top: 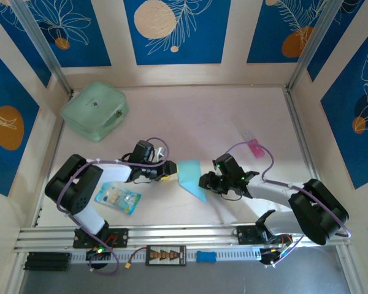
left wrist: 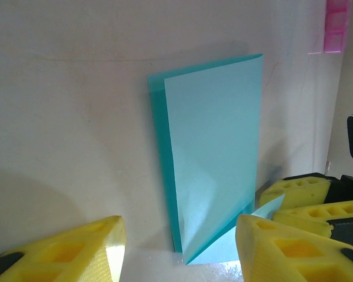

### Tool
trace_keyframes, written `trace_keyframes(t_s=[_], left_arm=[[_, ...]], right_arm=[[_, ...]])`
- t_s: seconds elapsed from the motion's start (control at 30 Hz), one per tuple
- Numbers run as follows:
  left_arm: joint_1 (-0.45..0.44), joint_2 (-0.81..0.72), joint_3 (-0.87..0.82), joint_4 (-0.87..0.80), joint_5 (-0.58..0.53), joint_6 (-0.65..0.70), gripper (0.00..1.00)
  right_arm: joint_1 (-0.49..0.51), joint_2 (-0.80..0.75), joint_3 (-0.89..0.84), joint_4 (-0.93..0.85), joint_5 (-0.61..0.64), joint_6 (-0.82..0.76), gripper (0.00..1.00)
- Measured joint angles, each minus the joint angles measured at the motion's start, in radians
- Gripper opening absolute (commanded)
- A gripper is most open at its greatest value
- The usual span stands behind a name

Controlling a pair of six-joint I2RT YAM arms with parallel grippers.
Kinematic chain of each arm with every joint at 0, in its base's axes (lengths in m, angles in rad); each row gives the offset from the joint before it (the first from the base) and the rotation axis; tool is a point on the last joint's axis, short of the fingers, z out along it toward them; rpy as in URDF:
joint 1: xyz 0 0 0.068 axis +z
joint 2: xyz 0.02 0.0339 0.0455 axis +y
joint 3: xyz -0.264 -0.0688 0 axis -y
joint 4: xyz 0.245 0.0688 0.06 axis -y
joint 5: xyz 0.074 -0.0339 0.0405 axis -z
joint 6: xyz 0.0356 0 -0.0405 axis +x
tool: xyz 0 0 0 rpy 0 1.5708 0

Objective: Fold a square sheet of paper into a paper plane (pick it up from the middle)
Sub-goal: Fourth fold the wing at the center of the table.

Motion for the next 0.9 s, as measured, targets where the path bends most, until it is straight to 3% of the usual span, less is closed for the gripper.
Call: trace_keyframes(t_s=[0.6,0.9], left_arm=[[0.0,0.038,0.025,0.009,0.037,-0.001,0.47],[0.0,0.051,0.041,0.008,0.056,-0.016,0.51]], right_arm=[[-0.017,0.011,0.002,0.042,-0.031,-0.01,0.15],[-0.035,-0.028,-0.017,0.065,-0.04,-0.011,0.14]])
